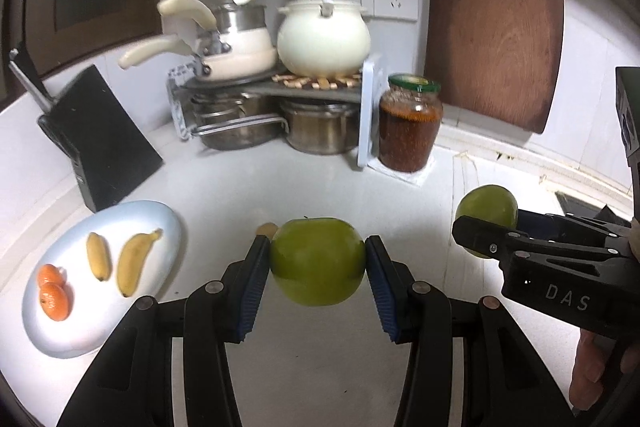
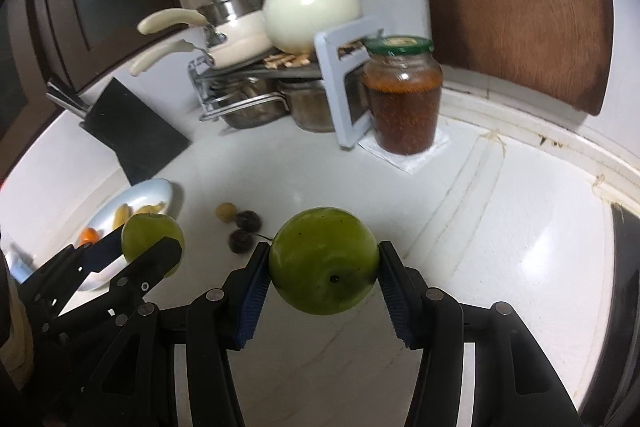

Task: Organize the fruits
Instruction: 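Carry both green apples in the two tools over to the plate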

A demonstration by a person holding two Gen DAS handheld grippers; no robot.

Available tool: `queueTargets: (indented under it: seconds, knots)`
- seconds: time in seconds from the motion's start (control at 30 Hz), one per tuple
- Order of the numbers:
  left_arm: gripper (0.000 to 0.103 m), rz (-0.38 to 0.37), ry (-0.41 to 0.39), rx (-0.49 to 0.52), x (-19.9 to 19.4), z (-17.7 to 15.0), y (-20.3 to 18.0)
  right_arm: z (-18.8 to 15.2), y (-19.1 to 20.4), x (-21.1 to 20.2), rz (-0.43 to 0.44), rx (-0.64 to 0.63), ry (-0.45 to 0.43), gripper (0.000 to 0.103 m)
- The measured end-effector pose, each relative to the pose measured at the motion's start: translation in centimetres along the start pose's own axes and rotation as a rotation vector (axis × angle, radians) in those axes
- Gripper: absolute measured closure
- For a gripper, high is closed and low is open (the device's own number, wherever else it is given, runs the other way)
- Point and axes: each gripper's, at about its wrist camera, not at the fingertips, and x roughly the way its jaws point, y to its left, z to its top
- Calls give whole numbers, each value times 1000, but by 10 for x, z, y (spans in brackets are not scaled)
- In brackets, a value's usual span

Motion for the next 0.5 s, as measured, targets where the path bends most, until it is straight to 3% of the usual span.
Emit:
queueTargets:
  seconds: [0.5]
  knots:
    - [55,78,-81,-43,-51,5,38,9,53,-27,61,-81,-74,49]
